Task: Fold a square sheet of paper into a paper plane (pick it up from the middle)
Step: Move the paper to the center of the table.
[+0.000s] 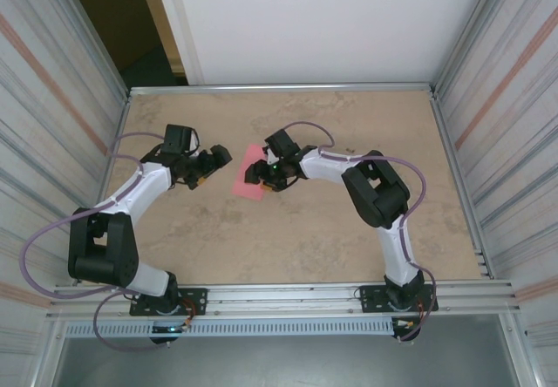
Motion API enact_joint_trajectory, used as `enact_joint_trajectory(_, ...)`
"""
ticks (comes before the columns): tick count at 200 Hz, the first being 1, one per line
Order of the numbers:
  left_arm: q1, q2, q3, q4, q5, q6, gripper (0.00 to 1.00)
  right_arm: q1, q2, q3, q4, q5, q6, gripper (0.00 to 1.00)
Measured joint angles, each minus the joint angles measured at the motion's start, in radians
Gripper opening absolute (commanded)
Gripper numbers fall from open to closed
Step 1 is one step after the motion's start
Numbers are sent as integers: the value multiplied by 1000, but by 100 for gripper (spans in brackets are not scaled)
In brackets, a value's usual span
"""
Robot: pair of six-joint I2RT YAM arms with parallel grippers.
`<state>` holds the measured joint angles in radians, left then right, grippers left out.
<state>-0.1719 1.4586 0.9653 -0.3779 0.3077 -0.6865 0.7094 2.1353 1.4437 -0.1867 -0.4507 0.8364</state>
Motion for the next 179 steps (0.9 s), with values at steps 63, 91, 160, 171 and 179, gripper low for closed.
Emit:
enact_joint_trajectory(63,0,10,0,19,27,-21,98,-26,0,-10,-26,-23,-32,57)
enact_joint_trajectory(91,0,19,0,28,42,-22,98,-58,-58,-88,-45,-26,-101,57)
enact_joint_trajectory(160,-23,57,0,66,100,-22,99,-154,-278,-315,-183,-39,-325,57)
enact_joint_trajectory(171,-41,67,0,72,108,-23,99,-153,-317,-331,-172,-34,-318,57)
enact_joint_trajectory(179,-57,72,0,75,113,-25,99,-153,-349,-345,-147,-24,-301,57)
